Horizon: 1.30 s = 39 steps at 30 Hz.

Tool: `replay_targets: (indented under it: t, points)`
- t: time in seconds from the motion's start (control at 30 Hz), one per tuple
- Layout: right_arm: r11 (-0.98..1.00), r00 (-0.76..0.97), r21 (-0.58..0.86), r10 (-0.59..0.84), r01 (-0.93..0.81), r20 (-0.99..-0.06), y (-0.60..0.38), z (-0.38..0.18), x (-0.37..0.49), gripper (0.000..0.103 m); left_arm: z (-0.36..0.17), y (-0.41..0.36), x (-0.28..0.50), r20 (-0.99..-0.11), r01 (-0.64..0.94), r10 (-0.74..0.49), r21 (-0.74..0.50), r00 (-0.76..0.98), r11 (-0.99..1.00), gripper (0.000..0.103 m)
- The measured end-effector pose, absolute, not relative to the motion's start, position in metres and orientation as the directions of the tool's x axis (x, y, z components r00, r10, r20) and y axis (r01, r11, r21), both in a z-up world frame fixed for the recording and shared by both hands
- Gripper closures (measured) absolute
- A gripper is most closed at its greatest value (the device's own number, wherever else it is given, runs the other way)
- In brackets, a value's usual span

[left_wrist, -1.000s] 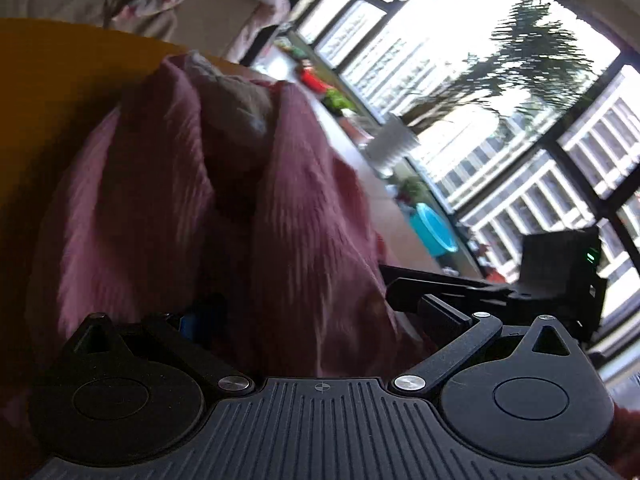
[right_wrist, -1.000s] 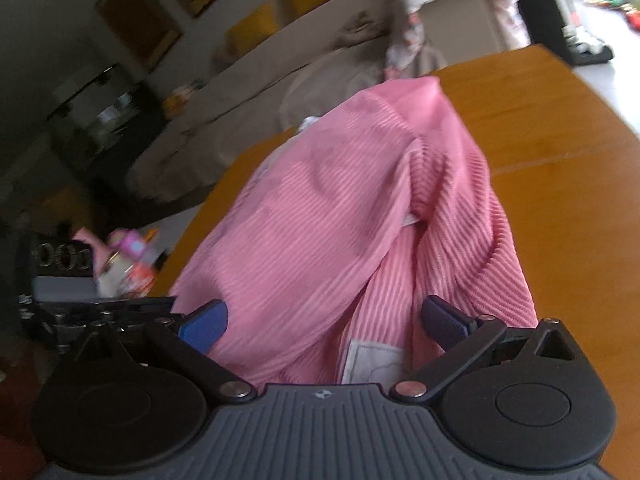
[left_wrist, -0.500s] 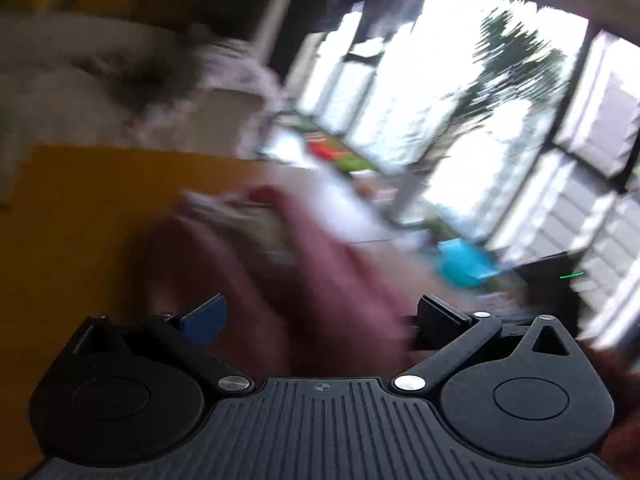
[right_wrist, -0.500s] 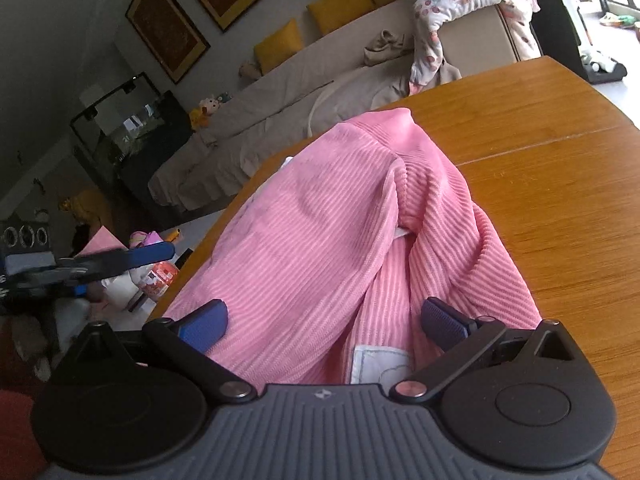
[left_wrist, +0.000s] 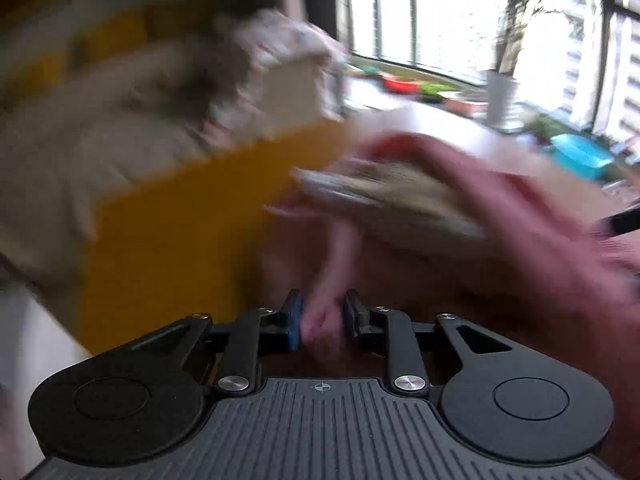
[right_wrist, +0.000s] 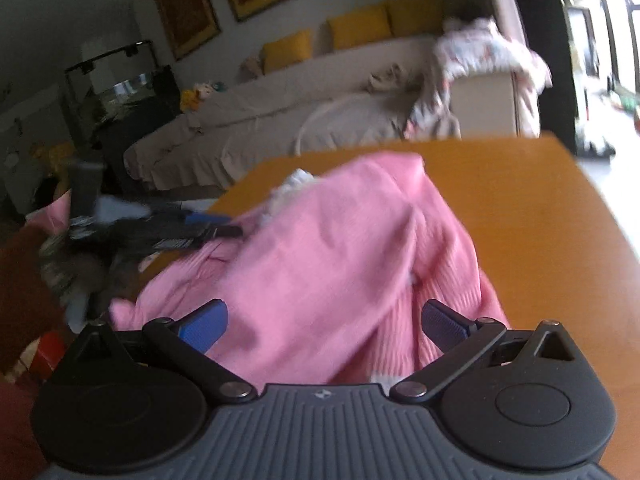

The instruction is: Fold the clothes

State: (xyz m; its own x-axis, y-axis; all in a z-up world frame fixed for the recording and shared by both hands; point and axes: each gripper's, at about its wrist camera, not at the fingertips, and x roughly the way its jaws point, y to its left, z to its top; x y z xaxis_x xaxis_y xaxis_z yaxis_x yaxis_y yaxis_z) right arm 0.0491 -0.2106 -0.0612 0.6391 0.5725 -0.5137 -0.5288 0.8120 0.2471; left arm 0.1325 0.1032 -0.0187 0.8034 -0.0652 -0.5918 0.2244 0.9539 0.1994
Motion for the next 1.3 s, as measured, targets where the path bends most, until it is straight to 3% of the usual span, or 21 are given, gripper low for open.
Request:
replay_targets:
  t: [0.1,0.17,0.23,0.3,0.4,0.47,0.5,0.53,0.6,0.7,0.9,1.0,1.07,1.17,1.2,1.23,1.3]
  points:
    - [0.817,0.638,0.223,0.560,-0.532,-0.529,-0.203,-0.048,0.046,0.014,-0.009,0.145,0.160,-0.549,0.052,0.068,0.200,0.833,0.978,0.081]
    - [0.804,0.598,0.225,0.568,-0.551,-0.565,-0.189,-0.043,0.047,0.019,0.006,0.166,0.157,-0.549,0.033,-0.001,0.049,0.836,0.998,0.076]
    - [0.789,0.556,0.226,0.574,-0.571,-0.601,-0.173,-0.039,0.047,0.019,0.017,0.172,0.144,-0.534,0.122,-0.176,-0.135,0.827,0.983,0.043]
    - [0.786,0.542,0.158,0.542,-0.598,-0.642,-0.147,-0.042,0.054,0.018,0.015,0.161,0.131,-0.516,0.220,-0.303,-0.217,0.801,0.951,0.030]
    - [0.757,0.536,0.005,0.468,-0.654,-0.702,-0.110,-0.058,0.066,0.022,0.000,0.131,0.118,-0.530,0.309,-0.386,-0.232,0.755,0.922,0.025]
    - [0.712,0.523,-0.070,0.441,-0.699,-0.730,-0.110,-0.056,0.069,0.063,-0.012,0.120,0.111,-0.555,0.307,-0.377,-0.219,0.741,0.926,0.025]
    - [0.686,0.516,-0.105,0.428,-0.720,-0.742,-0.111,-0.055,0.071,0.070,-0.017,0.118,0.110,-0.568,0.303,-0.371,-0.216,0.735,0.928,0.024]
    - [0.658,0.510,-0.139,0.414,-0.740,-0.754,-0.113,-0.053,0.073,0.084,-0.023,0.116,0.109,-0.580,0.298,-0.365,-0.212,0.728,0.931,0.023]
    - [0.653,0.571,-0.239,0.358,-0.719,-0.739,-0.128,-0.033,0.077,0.089,-0.030,0.116,0.112,-0.596,0.306,-0.362,-0.198,0.717,0.931,0.020]
    - [0.722,0.688,-0.328,0.275,-0.609,-0.672,-0.162,0.003,0.097,0.090,-0.038,0.119,0.118,-0.621,0.314,-0.350,-0.172,0.701,0.934,0.020]
    - [0.892,0.753,-0.001,0.381,-0.452,-0.537,-0.236,0.049,0.138,0.094,-0.045,0.104,0.128,-0.655,0.330,-0.326,-0.122,0.682,0.936,0.024]
    - [0.863,0.670,0.119,0.461,-0.491,-0.582,-0.229,0.022,0.145,0.096,-0.040,0.090,0.133,-0.632,0.381,-0.384,-0.148,0.673,0.912,0.020]
    - [0.831,0.600,0.190,0.516,-0.522,-0.611,-0.218,0.000,0.145,0.098,-0.040,0.074,0.132,-0.628,0.431,-0.399,-0.110,0.668,0.895,0.015]
    - [0.785,0.543,0.264,0.589,-0.560,-0.598,-0.204,-0.014,0.142,0.100,-0.046,0.051,0.135,-0.654,0.481,-0.364,0.000,0.663,0.877,0.016]
    - [0.770,0.532,0.288,0.613,-0.570,-0.585,-0.202,-0.014,0.141,0.100,-0.049,0.044,0.136,-0.663,0.493,-0.344,0.043,0.665,0.869,0.025]
    - [0.753,0.526,0.307,0.637,-0.582,-0.564,-0.200,-0.011,0.139,0.100,-0.052,0.041,0.136,-0.669,0.500,-0.323,0.085,0.669,0.862,0.044]
    - [0.718,0.516,0.330,0.680,-0.614,-0.520,-0.198,0.000,0.136,0.102,-0.052,0.042,0.135,-0.673,0.517,-0.309,0.129,0.673,0.846,0.060]
